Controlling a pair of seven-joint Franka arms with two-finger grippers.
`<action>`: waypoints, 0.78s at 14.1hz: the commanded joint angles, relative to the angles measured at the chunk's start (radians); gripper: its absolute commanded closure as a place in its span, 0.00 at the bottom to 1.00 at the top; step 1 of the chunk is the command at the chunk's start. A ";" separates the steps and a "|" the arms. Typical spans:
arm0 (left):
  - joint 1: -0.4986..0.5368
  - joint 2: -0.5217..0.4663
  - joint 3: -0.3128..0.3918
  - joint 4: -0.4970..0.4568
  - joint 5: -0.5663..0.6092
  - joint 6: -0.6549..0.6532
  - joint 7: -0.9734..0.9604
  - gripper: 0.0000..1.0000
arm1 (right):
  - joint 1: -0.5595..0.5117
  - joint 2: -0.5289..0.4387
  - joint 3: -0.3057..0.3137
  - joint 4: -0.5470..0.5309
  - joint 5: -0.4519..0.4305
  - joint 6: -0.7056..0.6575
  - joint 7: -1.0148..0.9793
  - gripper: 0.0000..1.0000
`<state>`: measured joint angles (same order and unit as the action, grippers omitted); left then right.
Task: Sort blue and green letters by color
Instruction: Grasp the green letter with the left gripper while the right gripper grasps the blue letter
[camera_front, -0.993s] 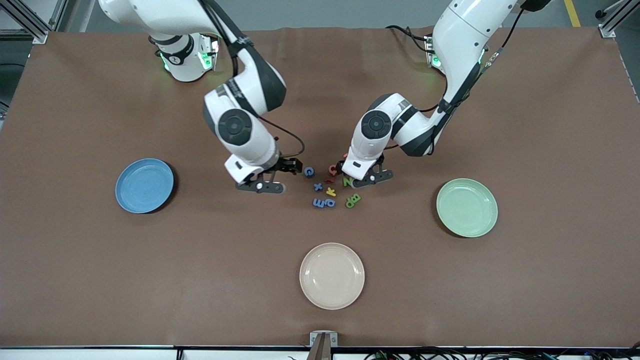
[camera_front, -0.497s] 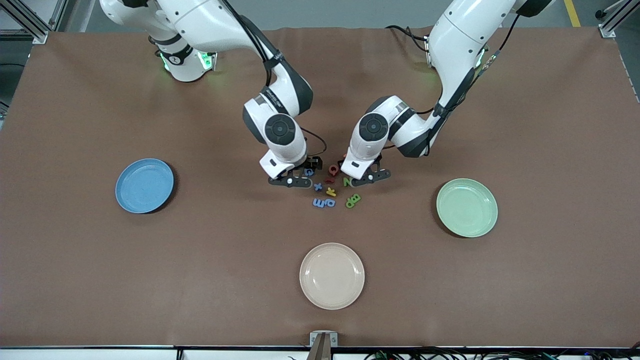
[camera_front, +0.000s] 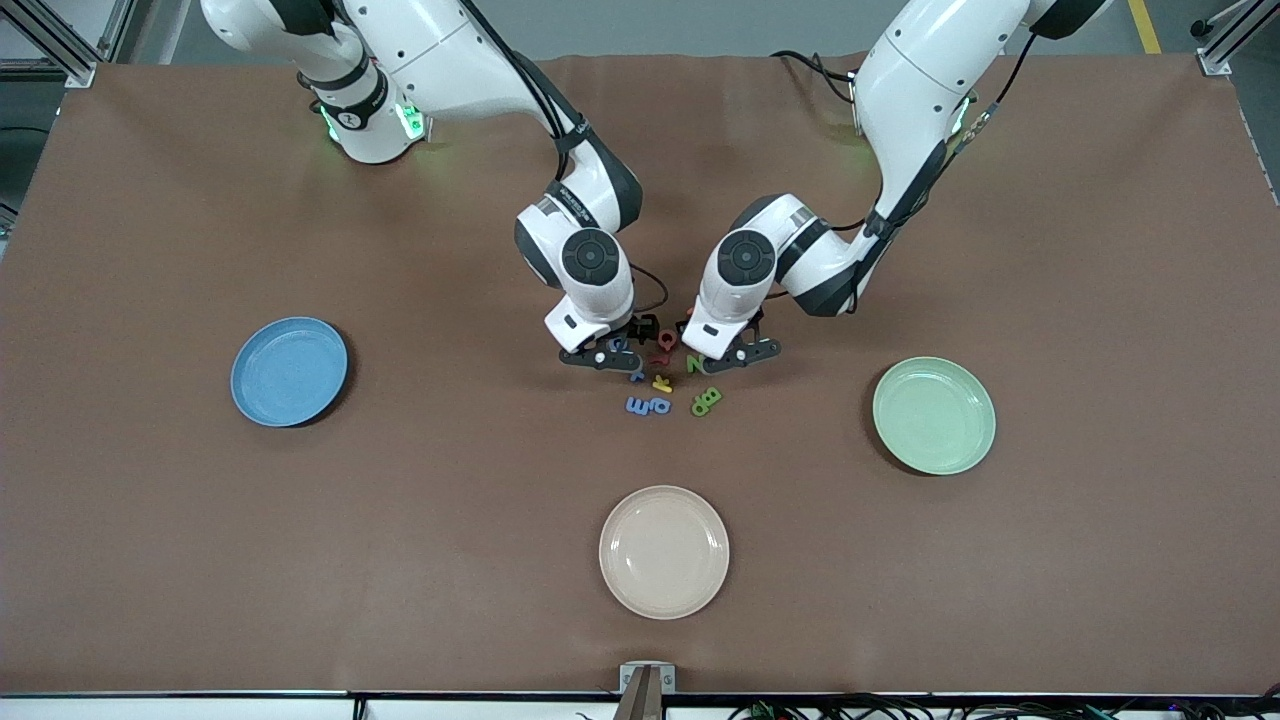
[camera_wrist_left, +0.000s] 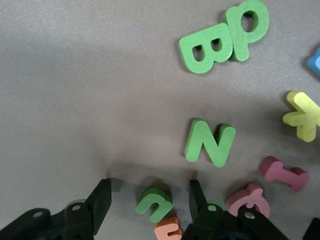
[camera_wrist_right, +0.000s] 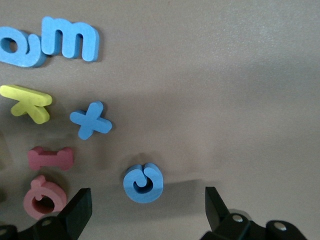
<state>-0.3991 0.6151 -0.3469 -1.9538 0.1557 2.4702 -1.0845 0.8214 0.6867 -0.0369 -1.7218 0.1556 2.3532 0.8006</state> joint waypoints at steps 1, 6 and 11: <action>-0.004 -0.003 -0.003 -0.007 0.024 0.012 -0.029 0.29 | 0.024 0.002 -0.011 -0.009 -0.016 0.015 0.054 0.01; -0.012 -0.003 -0.004 -0.016 0.022 0.012 -0.035 0.31 | 0.030 0.014 -0.011 -0.005 -0.047 0.018 0.055 0.27; -0.010 -0.005 -0.004 -0.030 0.022 0.012 -0.037 0.50 | 0.030 0.014 -0.011 -0.004 -0.047 0.046 0.055 0.32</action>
<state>-0.4101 0.6119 -0.3496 -1.9610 0.1557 2.4709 -1.0905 0.8397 0.6999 -0.0371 -1.7238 0.1283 2.3774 0.8323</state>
